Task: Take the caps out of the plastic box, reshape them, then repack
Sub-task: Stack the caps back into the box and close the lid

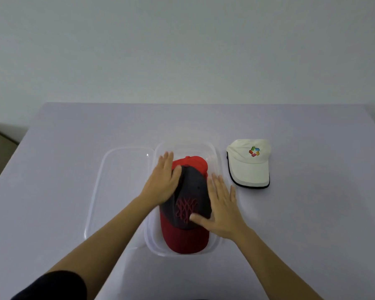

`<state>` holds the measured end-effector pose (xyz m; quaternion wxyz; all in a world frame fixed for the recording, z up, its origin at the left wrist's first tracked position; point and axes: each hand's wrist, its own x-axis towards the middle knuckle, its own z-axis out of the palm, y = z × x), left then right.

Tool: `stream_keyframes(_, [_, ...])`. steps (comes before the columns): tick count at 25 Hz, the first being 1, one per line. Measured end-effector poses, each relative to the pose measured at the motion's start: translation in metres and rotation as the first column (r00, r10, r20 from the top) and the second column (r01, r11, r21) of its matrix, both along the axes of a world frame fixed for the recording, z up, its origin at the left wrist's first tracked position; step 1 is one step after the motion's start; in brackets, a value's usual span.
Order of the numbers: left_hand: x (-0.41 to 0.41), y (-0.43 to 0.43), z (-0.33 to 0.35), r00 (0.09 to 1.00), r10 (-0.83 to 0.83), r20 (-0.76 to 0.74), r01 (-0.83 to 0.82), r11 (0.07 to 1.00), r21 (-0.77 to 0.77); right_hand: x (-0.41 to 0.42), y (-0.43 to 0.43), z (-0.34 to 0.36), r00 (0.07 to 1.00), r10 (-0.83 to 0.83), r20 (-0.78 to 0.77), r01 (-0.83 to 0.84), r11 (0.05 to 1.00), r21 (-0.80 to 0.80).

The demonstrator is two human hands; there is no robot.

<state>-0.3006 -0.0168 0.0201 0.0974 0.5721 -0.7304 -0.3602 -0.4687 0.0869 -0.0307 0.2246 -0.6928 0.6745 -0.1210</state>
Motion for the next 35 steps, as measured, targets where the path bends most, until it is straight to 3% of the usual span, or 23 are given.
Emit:
stream_keyframes(2, [-0.014,-0.030,0.017,0.999,-0.012,-0.050,0.008,0.997,-0.081,-0.021,-0.009,-0.003,0.957,-0.251,0.142,0.260,0.965,-0.043])
stream_keyframes(4, [-0.039,-0.058,0.025,0.992,-0.106,-0.063,0.100,0.991,-0.094,-0.051,-0.022,-0.011,0.844,-0.508,0.171,0.524,0.849,-0.062])
stream_keyframes(7, [-0.092,-0.084,0.020,0.968,-0.204,-0.147,0.212,0.976,0.045,-0.096,-0.034,-0.024,0.747,-0.648,0.149,0.653,0.757,0.017])
stream_keyframes(11, [-0.157,-0.094,0.002,0.939,-0.310,-0.151,0.334,0.927,0.171,-0.120,-0.039,-0.045,0.768,-0.619,0.166,0.603,0.786,0.140])
stream_keyframes(17, [-0.202,-0.095,-0.029,0.949,-0.284,-0.140,0.315,0.890,0.330,-0.115,-0.030,-0.073,0.805,-0.557,0.206,0.556,0.829,0.067])
stream_keyframes(23, [-0.215,-0.094,0.002,0.817,-0.577,0.003,0.568,0.806,0.165,-0.108,-0.026,-0.056,0.788,-0.566,0.242,0.605,0.786,-0.130])
stream_keyframes(26, [-0.186,-0.113,0.050,0.799,-0.599,0.048,0.598,0.801,0.030,-0.097,-0.036,-0.026,0.744,-0.580,0.331,0.661,0.711,-0.240])
stream_keyframes(28, [-0.154,-0.128,0.084,0.828,-0.554,0.088,0.560,0.826,-0.070,-0.076,-0.038,-0.003,0.682,-0.578,0.449,0.713,0.662,-0.230])
stream_keyframes(30, [-0.116,-0.141,0.115,0.866,-0.487,0.115,0.499,0.858,-0.127,-0.050,-0.039,0.017,0.668,-0.469,0.577,0.649,0.747,-0.144])
stream_keyframes(32, [-0.079,-0.149,0.140,0.904,-0.410,0.125,0.426,0.891,-0.159,-0.023,-0.047,0.033,0.717,-0.315,0.622,0.379,0.925,0.032])
stream_keyframes(33, [-0.066,-0.152,0.147,0.918,-0.377,0.122,0.394,0.904,-0.168,-0.014,-0.056,0.036,0.768,-0.242,0.592,0.217,0.969,0.115])
stream_keyframes(35, [-0.043,-0.154,0.154,0.937,-0.328,0.120,0.346,0.921,-0.181,-0.001,-0.077,0.035,0.882,-0.129,0.453,0.007,0.965,0.261])
